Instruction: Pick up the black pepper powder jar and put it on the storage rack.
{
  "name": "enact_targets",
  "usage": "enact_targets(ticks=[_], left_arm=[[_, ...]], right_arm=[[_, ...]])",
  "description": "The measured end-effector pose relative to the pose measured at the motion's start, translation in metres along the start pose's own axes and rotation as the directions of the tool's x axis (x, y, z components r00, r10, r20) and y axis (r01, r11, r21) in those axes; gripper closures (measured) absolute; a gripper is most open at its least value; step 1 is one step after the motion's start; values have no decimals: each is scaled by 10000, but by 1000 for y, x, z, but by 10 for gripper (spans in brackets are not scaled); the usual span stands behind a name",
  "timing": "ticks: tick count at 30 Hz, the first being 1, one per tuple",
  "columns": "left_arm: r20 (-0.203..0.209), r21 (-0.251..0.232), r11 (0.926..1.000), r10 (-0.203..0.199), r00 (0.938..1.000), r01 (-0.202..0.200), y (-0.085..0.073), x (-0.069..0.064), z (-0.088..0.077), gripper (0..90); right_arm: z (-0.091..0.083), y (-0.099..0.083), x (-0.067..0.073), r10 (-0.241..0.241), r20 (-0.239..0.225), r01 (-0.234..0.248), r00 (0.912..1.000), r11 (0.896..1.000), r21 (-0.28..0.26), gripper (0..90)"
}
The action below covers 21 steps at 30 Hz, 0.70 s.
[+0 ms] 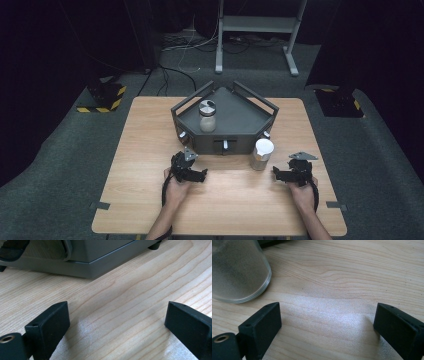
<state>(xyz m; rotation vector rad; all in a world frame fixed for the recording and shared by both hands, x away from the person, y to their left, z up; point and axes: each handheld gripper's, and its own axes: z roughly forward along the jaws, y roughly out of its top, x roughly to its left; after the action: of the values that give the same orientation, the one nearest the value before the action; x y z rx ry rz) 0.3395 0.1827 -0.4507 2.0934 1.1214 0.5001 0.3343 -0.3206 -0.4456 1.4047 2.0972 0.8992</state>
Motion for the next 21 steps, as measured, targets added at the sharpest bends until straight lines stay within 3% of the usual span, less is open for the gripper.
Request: enact_targets(ticks=[9, 21], left_arm=[[1, -1, 10000, 1, 10000, -1, 0, 0, 0, 60], [3, 1, 10000, 2, 10000, -2, 0, 0, 0, 60]], right_arm=[[-1, -1, 1, -18, 25, 18, 10000, 10000, 1, 65], [-2, -3, 1, -282, -552, 274, 9981, 9995, -151, 54]])
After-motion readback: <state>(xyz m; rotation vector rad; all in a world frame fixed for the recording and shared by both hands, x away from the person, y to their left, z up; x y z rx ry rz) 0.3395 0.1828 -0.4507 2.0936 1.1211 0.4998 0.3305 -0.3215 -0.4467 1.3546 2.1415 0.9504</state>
